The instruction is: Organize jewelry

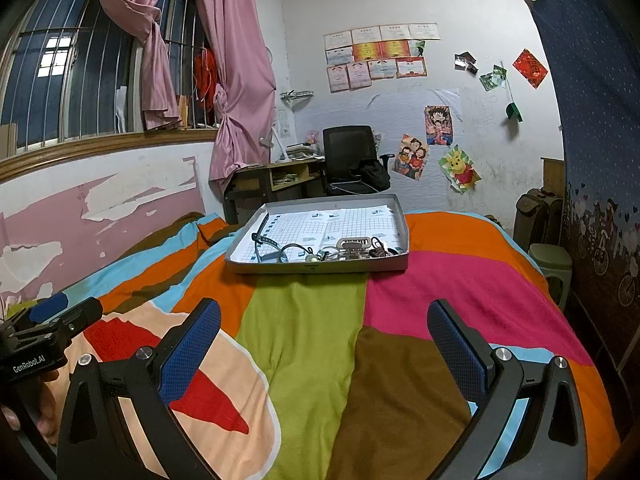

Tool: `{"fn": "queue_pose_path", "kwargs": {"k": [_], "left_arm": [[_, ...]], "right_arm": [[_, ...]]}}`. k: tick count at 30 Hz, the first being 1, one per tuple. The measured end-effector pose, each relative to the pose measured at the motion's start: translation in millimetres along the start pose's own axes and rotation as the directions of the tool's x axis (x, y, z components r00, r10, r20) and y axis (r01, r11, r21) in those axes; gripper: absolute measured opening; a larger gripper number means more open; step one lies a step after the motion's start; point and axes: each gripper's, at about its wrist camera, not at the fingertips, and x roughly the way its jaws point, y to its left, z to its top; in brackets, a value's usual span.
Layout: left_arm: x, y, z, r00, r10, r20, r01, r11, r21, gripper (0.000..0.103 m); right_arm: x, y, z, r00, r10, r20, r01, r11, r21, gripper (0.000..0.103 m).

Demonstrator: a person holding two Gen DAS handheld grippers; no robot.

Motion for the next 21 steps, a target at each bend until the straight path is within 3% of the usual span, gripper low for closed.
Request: {"fn": "queue_pose_path", "kwargs": {"k": [21], "left_arm": [[-0.9,-3.2,-0.3,1.0,-0.002,0.001,0.002,1.0,0.002,0.103]], "right_arm": [[0.1,0.3,-0.3,1.0,0.001,0.0,-0.001,1.0,0.004,0.102]]}}
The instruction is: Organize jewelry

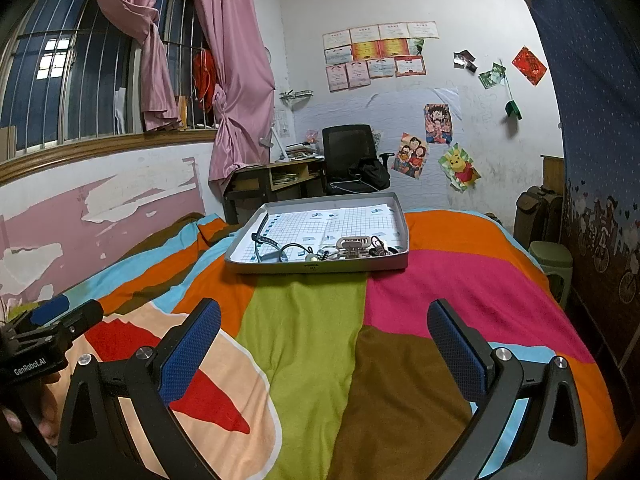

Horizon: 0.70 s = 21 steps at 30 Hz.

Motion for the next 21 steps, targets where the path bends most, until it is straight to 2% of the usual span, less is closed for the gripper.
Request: {"fn": "queue_pose_path", "kwargs": {"k": [21], "left_arm": [[0.1,0.0,-0.5,1.0,0.0,0.0,0.0,1.0,-0.001,0.103]], "right_arm": [[0.3,1.4,-0.9,1.0,-0.003,0.001,0.003,1.0,0.003,0.102]]}}
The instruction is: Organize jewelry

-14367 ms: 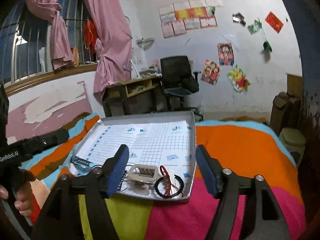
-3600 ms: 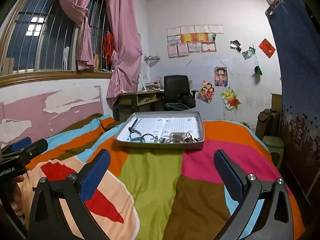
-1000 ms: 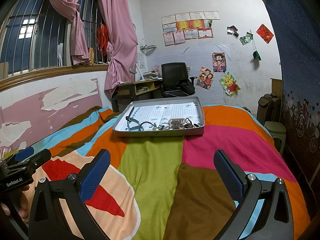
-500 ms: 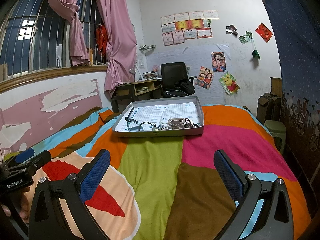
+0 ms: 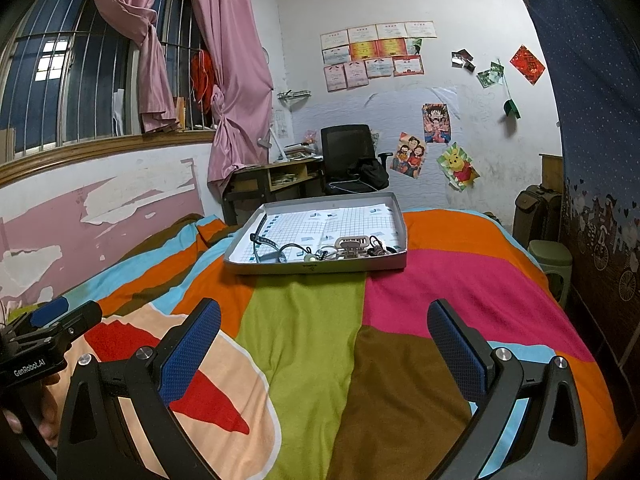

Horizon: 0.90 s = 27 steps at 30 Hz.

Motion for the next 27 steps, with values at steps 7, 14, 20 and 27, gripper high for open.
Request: {"fn": "queue_pose_path", "kwargs": {"k": [7,14,20,27], "left_arm": [[-0.1,0.2,-0.4,1.0,0.0,0.0,0.0,1.0,0.0,0.103],[0.0,0.3,-0.5,1.0,0.0,-0.001,0.0,1.0,-0.001,0.103],[0.0,-0.6,-0.5,1.0,0.004,-0.001,-0.004,1.0,0.004,0.103],[-0.4,-10.1,-2.0,1.0,0.02,0.002,-0.02,0.998,0.057,0.103]], "right_arm": [[-0.3,-0.7,0.3,1.0,0.0,0.001,0.0,1.0,0.001,0.102],[-0.3,-1.0,0.3,1.0,0.0,0.0,0.0,1.0,0.002,0.102],[-0.2,-0.8,0.0,1.0,0.0,-0.001,0.0,1.0,0.003,0.102],[-0.5,-1.2,0.4,1.0,0.0,0.0,0.0,1.0,0.004,0.102]]}}
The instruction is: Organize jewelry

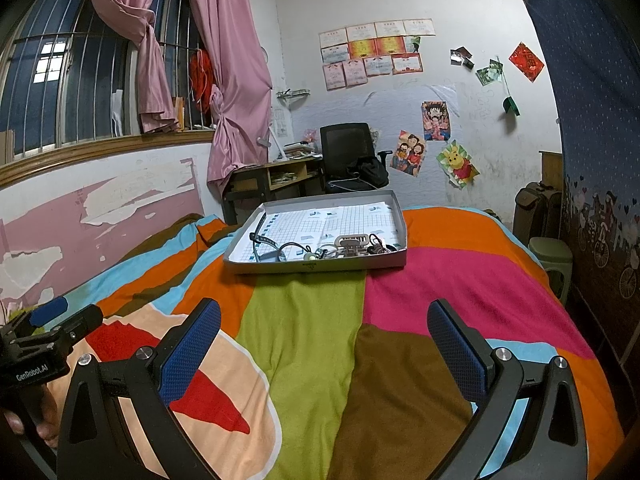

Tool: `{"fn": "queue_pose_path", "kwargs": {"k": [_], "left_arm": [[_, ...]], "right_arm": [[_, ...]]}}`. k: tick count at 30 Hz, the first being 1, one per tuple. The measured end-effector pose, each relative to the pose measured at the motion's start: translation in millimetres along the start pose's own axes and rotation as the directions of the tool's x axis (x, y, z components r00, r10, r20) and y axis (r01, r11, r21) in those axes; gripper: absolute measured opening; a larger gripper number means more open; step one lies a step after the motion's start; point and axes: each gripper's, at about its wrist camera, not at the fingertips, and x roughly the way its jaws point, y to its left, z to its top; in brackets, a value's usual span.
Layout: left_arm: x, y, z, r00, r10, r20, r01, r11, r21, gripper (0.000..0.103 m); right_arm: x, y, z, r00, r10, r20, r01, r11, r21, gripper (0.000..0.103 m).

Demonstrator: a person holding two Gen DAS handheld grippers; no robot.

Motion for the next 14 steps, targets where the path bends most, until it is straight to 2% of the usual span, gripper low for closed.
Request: {"fn": "queue_pose_path", "kwargs": {"k": [14], "left_arm": [[-2.5,0.1,0.9,1.0,0.013,0.006,-0.013,1.0,0.011,0.103]], "right_arm": [[0.1,0.0,-0.4,1.0,0.0,0.0,0.0,1.0,0.002,0.102]]}}
